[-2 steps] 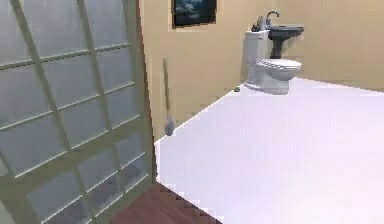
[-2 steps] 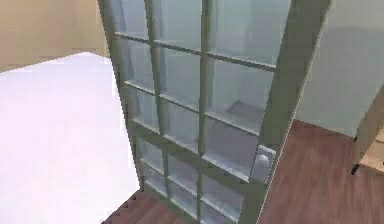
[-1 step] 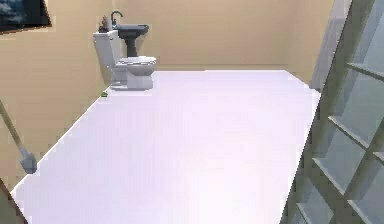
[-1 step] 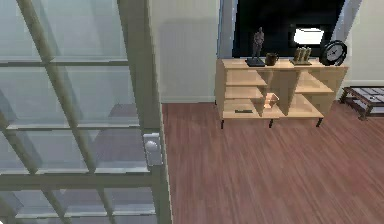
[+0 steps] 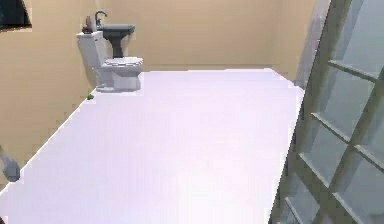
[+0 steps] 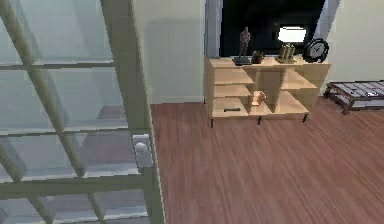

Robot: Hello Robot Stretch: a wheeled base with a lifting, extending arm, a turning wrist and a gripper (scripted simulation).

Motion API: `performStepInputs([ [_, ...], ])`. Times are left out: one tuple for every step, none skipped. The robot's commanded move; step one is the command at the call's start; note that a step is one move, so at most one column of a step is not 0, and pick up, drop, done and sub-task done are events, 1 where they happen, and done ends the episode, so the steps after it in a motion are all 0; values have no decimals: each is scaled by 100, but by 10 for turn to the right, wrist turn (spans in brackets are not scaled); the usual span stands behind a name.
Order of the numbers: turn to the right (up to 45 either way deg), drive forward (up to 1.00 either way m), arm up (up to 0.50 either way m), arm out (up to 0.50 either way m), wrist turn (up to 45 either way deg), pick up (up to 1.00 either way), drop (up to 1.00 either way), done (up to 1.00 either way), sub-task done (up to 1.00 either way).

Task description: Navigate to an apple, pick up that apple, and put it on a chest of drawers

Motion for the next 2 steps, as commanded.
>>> performStepInputs([
  [0,100,0,0,0,0,0,0,0],
  [0,20,0,0,0,0,0,0,0],
])
